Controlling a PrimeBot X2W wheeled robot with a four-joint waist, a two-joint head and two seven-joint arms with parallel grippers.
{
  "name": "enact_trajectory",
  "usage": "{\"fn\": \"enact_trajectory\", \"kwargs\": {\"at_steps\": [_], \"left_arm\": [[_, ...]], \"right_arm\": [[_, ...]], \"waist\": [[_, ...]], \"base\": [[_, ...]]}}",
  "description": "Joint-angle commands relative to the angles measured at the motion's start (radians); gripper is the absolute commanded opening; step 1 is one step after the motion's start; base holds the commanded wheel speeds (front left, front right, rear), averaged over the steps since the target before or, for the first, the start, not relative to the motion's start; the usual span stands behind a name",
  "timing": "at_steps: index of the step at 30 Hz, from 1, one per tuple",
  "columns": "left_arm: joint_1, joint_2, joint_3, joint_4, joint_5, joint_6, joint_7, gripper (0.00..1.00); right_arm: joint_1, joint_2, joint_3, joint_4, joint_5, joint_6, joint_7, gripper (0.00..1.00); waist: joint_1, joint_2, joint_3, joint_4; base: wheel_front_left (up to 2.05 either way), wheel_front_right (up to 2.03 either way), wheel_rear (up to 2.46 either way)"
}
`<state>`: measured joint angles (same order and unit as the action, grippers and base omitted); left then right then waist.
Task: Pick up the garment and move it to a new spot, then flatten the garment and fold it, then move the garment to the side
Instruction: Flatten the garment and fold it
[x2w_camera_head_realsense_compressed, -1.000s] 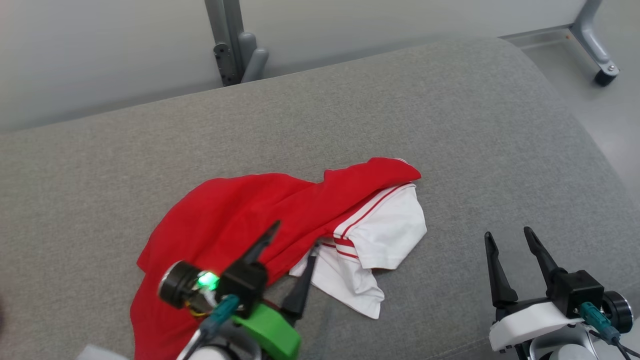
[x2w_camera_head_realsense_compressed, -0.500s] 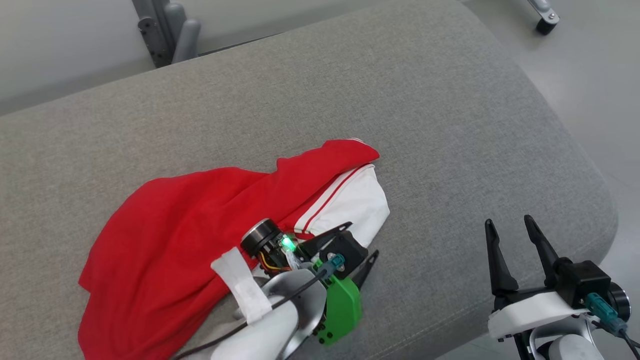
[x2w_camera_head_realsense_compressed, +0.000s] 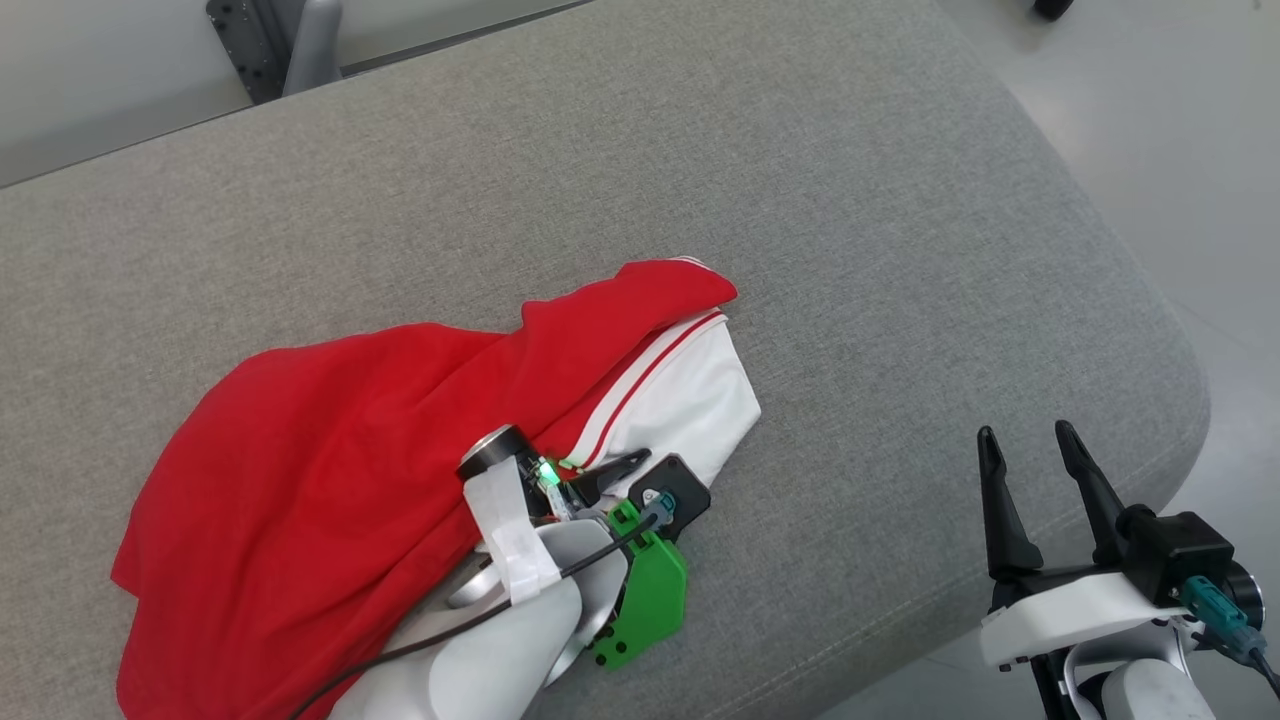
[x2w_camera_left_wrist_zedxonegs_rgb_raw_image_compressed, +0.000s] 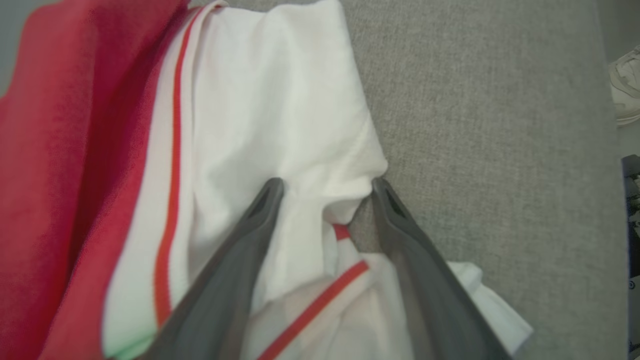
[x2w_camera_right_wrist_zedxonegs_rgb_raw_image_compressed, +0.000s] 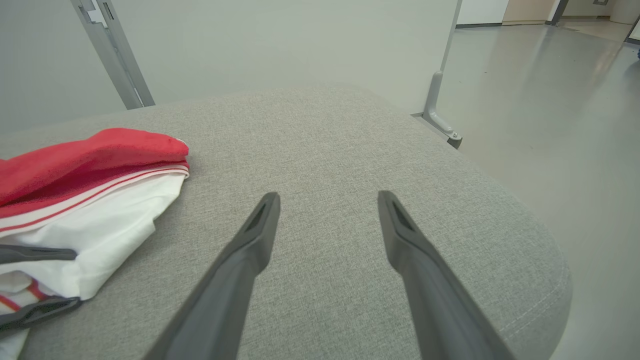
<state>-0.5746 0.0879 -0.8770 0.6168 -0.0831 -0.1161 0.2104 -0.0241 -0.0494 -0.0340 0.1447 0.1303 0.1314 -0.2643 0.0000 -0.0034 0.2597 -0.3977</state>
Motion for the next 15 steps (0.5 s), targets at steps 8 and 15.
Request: {"fn": "enact_trajectory", "kwargs": {"at_steps": [8, 15], "left_arm": [[0.011, -0.028, 0.037, -0.025, -0.112, 0.009, -0.071, 0.00], [0.066, -0.038, 0.097, -0.163, -0.409, 0.013, -0.131, 0.00]], "right_arm": [[0.001, -0.002, 0.002, 0.013, -0.005, -0.001, 0.000, 1.00], [0.005, -0.002, 0.002, 0.014, -0.017, -0.001, 0.000, 1.00]], "waist": [[0.0000, 0.0034, -0.035, 0.022], [0.0000, 0.0034, -0.045, 0.026]], "base": [[0.00, 0.00, 0.00], [0.00, 0.00, 0.00]]}}
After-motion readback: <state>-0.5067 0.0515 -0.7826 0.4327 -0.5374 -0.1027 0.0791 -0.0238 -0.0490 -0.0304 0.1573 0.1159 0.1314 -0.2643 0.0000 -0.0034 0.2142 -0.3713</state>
